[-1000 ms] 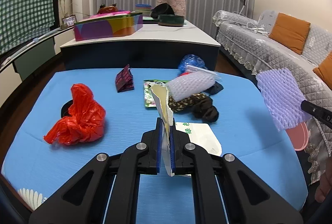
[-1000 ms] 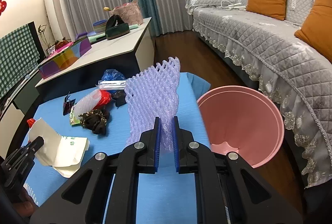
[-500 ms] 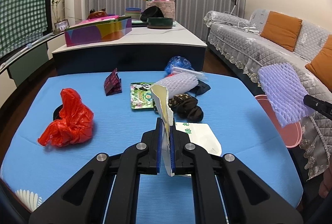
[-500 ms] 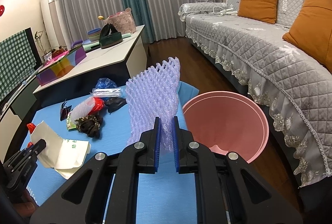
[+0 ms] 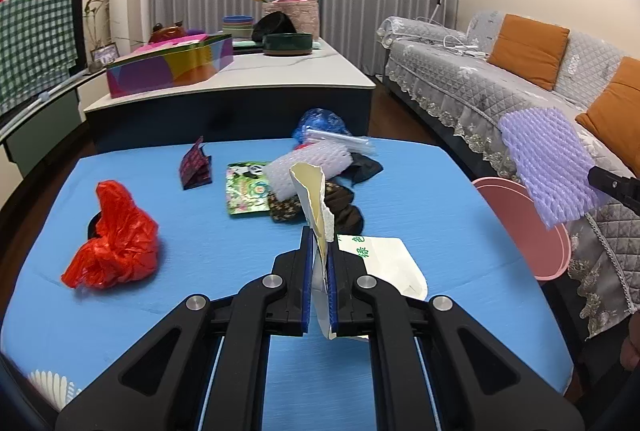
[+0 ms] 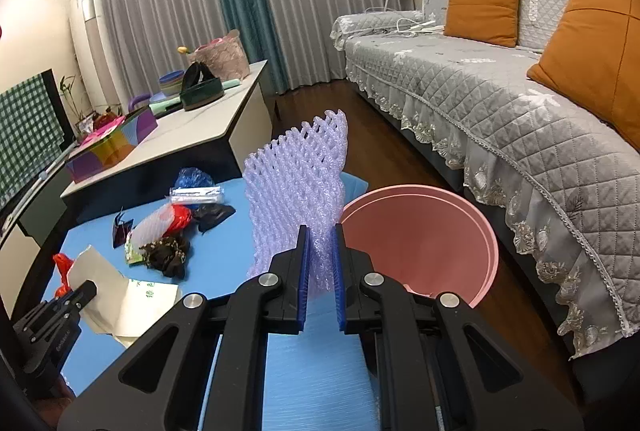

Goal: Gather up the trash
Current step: 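Carry the lavender net and white wrapper over the pink bin with both grippers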

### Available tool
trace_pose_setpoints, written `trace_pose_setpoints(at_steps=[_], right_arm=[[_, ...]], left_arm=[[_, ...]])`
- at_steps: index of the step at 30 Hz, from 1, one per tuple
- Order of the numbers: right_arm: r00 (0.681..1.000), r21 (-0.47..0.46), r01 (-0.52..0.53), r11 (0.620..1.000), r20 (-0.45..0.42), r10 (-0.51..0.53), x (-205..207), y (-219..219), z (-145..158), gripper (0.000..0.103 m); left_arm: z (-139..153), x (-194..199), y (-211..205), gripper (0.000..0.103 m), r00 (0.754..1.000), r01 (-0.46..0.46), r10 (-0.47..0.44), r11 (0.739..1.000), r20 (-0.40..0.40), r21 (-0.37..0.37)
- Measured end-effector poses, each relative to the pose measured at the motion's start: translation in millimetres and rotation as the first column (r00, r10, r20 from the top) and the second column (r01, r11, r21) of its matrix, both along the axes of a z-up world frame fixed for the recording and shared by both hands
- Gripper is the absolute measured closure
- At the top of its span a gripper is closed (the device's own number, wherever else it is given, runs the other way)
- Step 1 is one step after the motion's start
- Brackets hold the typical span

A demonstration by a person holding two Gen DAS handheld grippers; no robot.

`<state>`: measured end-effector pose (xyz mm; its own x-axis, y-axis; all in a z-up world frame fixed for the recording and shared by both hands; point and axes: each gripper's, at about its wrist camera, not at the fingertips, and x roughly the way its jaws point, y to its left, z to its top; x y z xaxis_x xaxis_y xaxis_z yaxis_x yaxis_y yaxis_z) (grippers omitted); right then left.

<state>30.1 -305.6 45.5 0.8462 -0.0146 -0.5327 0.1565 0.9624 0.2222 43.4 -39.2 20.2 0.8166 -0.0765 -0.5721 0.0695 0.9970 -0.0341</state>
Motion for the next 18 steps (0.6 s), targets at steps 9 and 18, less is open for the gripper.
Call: trace_pose_setpoints(at_steps=[9,18], right_arm=[[0.999,-0.026,0.032,0.999,0.019,-0.032,1,-20,9,0.092],[0.997,-0.044,0.071,0.997,-0.007,-0.072,10,-47,6,0.092]], left_arm=[[9,12,-26,0.097,0.999,0.046,-0.046,0.999,0.009,0.003],[10,30,-54,0.097,0.996,0.089,-0.089,0.996,0.008,0.001]])
